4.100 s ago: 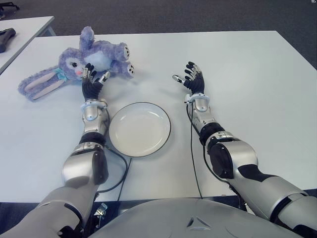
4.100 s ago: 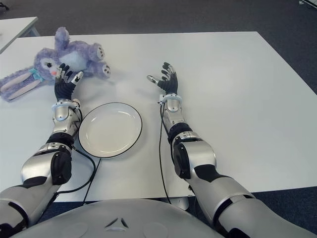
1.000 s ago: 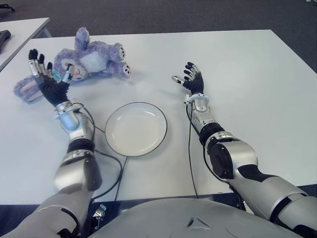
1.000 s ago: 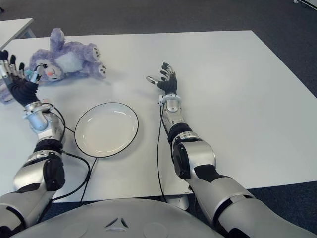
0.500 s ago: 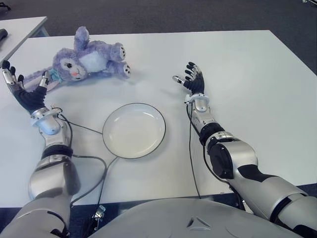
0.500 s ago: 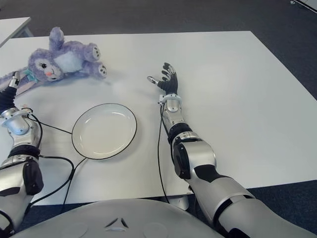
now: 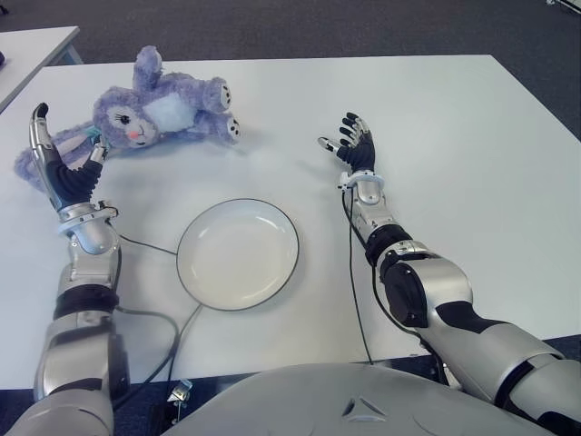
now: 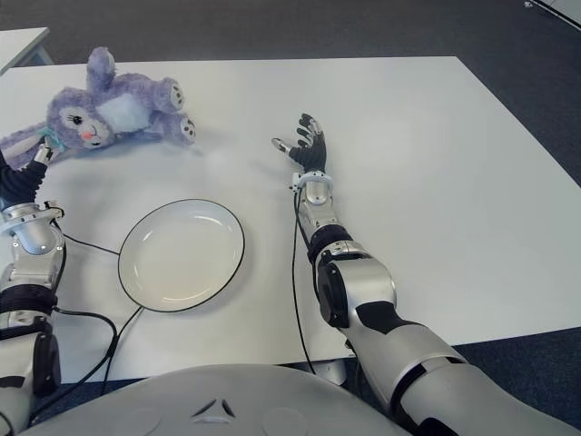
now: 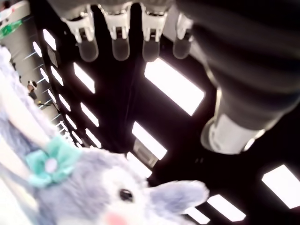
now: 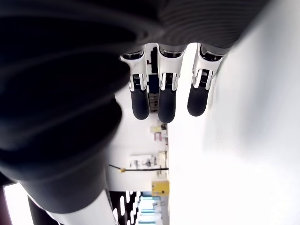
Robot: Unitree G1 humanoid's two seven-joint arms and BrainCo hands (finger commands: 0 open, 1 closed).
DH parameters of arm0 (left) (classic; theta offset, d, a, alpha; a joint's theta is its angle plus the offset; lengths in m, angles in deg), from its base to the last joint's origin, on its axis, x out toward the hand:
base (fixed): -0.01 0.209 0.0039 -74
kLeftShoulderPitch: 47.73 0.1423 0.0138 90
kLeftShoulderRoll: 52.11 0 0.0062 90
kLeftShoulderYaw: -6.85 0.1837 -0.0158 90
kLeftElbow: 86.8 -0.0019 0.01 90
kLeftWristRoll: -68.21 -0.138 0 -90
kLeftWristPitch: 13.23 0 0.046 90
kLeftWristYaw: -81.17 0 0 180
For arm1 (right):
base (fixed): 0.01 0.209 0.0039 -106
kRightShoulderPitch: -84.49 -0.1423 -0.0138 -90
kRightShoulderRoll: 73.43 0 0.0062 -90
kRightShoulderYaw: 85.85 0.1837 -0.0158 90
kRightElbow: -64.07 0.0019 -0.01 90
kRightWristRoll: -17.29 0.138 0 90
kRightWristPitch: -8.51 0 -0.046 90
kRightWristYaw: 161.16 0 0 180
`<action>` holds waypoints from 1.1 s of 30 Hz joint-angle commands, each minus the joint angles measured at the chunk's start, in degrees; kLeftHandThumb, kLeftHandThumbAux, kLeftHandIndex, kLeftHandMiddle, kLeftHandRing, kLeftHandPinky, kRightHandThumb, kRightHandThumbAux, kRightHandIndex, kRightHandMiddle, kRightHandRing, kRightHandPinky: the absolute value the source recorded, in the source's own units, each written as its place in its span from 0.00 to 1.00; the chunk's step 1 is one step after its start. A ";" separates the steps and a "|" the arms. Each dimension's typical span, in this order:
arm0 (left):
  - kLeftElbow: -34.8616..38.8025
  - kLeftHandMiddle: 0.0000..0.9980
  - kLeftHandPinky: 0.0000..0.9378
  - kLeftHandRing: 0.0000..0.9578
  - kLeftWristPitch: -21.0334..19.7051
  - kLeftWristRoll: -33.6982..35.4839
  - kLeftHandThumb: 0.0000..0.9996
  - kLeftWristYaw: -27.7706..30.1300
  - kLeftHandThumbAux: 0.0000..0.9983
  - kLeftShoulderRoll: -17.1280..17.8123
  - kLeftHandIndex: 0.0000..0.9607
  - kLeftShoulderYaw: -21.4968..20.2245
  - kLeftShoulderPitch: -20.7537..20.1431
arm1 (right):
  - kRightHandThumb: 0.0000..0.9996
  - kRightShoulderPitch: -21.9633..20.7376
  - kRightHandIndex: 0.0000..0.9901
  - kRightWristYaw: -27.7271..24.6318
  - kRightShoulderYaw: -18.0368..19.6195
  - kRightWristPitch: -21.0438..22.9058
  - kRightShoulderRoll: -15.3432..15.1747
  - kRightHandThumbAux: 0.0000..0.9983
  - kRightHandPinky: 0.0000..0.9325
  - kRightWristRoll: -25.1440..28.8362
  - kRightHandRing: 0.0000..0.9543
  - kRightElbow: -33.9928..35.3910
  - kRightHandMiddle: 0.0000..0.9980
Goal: Put the doll into the plate.
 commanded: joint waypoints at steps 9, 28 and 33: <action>3.52 0.09 0.01 0.07 -10.44 -3.67 0.27 5.68 0.59 5.98 0.00 4.56 0.28 | 0.13 10.11 0.14 0.00 1.09 9.49 8.11 0.95 0.19 0.98 0.16 -7.10 0.16; 6.58 0.08 0.01 0.06 -13.61 -3.68 0.33 7.59 0.59 8.01 0.00 7.11 0.76 | 0.12 10.09 0.14 0.15 1.05 9.34 8.29 0.95 0.19 0.91 0.17 -7.10 0.16; 7.61 0.08 0.02 0.05 -14.67 -3.71 0.32 7.97 0.58 8.10 0.00 7.42 1.07 | 0.13 10.08 0.14 0.27 1.20 9.33 8.33 0.94 0.19 1.06 0.17 -7.09 0.16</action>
